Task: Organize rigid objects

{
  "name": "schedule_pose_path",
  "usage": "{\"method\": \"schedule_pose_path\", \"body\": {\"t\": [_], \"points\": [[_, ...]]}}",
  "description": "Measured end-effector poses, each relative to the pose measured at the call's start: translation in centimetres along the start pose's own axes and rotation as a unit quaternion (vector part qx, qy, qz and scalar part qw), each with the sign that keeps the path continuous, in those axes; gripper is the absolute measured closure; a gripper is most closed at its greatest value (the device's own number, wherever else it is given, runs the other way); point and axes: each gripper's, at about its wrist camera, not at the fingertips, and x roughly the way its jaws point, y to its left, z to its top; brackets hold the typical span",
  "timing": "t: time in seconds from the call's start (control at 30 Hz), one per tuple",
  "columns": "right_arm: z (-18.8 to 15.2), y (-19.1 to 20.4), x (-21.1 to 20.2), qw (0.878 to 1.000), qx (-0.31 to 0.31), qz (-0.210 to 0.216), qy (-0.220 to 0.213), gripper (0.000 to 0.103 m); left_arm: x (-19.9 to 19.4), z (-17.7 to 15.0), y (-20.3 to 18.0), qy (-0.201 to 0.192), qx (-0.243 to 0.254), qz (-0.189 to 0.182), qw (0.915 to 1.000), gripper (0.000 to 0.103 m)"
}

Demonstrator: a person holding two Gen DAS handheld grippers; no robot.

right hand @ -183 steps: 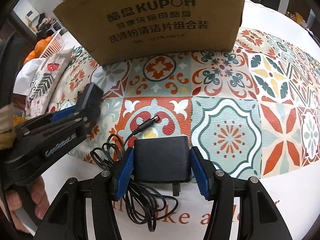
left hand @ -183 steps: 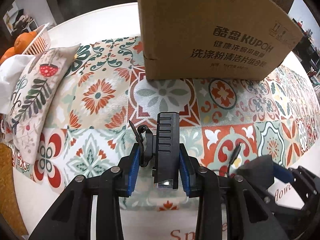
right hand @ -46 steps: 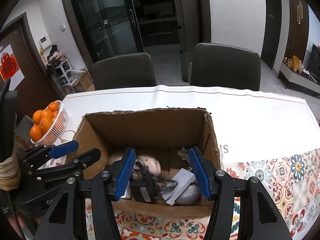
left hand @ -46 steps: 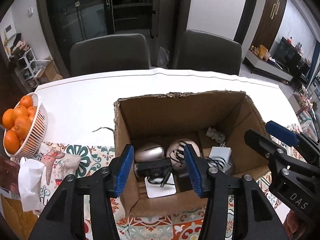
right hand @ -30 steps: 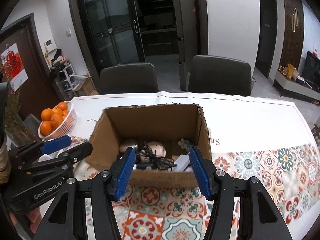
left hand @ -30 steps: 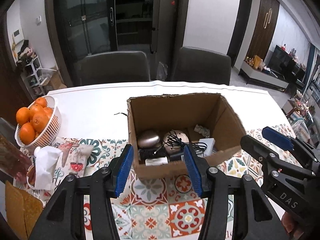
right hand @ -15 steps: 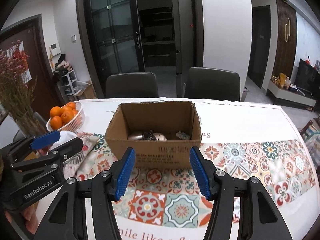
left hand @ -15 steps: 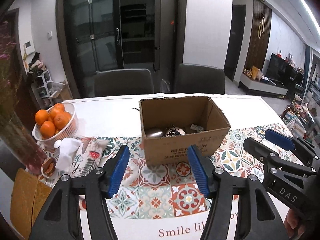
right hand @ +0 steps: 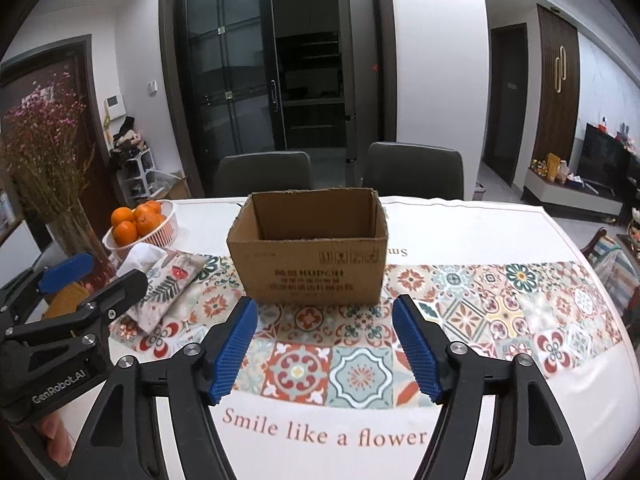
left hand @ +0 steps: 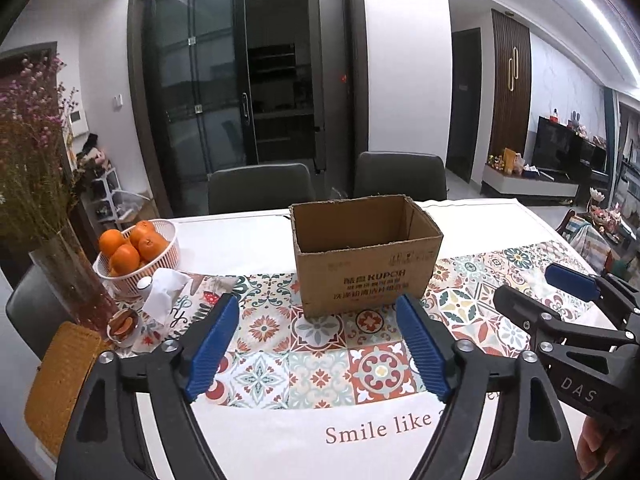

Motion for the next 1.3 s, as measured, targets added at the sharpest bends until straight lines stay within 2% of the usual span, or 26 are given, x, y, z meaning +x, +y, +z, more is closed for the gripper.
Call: {"method": "schedule_pose_path", "body": {"t": [0.07, 0.23, 0.37, 0.6, 1.3], "points": [[-1.0, -0.1, -0.7, 1.0, 0.001, -0.006, -0.004, 0.03, -0.5, -0.5, 0.0, -0.005, -0.001, 0.008, 1.0, 0.013], [-2.5, -0.1, -1.9, 1.0, -0.006, -0.023, -0.012, 0.029, -1.5, -2.4, -0.1, -0.012, -0.003, 0.018, 0.9998, 0.004], [-3.7, 0.0, -2.7, 0.999, -0.008, -0.028, -0.017, 0.026, -1.8, -3.5, 0.0, -0.013, -0.006, 0.018, 0.9997, 0.001], [-4.7, 0.4, -3.3, 0.999, -0.014, -0.037, -0.024, 0.019, -2.2, -4.8, -0.1, -0.013, 0.003, 0.034, 0.9993, 0.0], [-5.4, 0.5, -4.0, 0.999, -0.009, -0.032, -0.025, 0.018, -3.6, -5.6, 0.4, -0.025, -0.014, 0.034, 0.999, 0.0]]}}
